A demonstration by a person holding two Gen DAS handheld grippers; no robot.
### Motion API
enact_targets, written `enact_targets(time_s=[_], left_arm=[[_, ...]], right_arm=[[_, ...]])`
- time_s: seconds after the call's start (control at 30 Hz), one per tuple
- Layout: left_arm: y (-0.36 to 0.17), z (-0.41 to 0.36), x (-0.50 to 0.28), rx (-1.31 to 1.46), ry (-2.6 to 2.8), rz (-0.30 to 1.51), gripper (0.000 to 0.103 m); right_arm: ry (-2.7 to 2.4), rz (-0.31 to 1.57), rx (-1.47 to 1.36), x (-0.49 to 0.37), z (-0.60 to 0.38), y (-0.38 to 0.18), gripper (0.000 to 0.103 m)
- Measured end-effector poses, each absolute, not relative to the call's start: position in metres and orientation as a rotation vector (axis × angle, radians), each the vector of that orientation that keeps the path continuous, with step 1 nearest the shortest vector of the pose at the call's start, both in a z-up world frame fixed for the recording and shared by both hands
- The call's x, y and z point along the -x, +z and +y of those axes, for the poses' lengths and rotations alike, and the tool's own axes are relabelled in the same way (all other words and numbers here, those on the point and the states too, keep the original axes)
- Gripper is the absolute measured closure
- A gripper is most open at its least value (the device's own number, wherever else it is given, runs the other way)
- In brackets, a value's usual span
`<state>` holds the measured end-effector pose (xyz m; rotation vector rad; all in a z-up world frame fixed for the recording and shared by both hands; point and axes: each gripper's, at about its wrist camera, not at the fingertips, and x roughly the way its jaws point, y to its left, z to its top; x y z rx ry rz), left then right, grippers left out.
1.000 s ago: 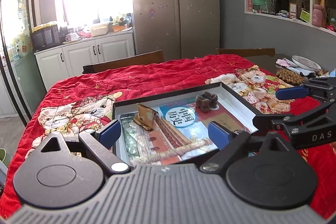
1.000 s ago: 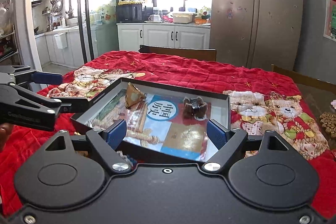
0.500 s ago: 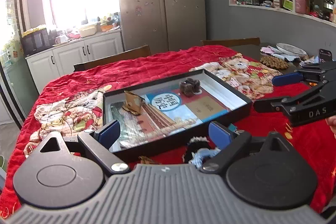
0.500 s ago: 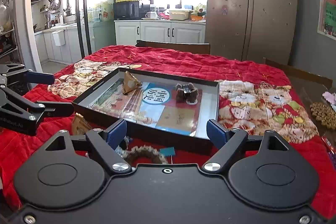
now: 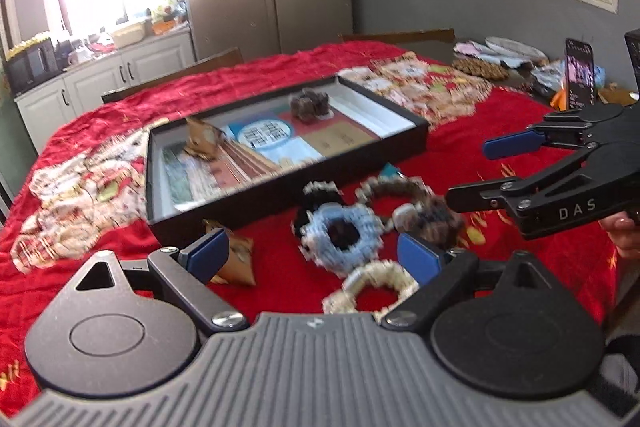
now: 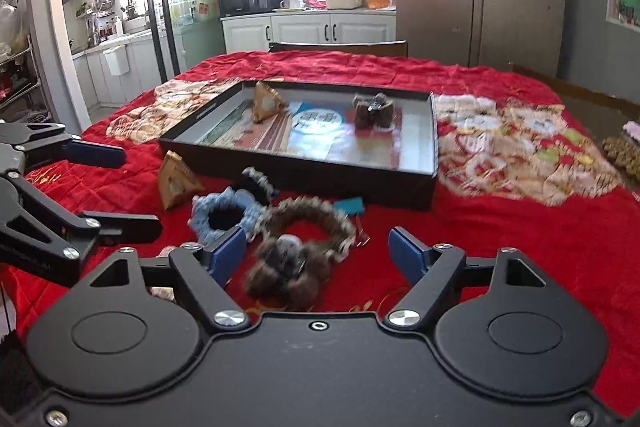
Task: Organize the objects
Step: 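Grasp the cream crocheted scrunchie with the left tool while the right tool grasps another brown fuzzy clip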
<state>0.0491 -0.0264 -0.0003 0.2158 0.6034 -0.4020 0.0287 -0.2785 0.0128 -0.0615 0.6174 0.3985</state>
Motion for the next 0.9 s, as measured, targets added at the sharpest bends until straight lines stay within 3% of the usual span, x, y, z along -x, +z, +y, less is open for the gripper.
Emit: enact_targets(time_s=[0.27,0.47,0.9], left_arm=[[-0.023,-0.03,-0.043,-0.22,-0.43,0.647,0.009],[-0.035,-0.029,-0.046,-0.202,-0.431,0.671,0.017],[-0.047,-0.029,-0.046,-0.178,-0.449,0.681,0.029]], right_arm=[[0.426,0.632,0.028,-0.023,-0.27,-0.004,0.029],[0.403,0.635,0.049,-0.024,-0.261,-0.016,0.037],[0.381,0.66,0.058,-0.032,-0.249,-0.035,0.04]])
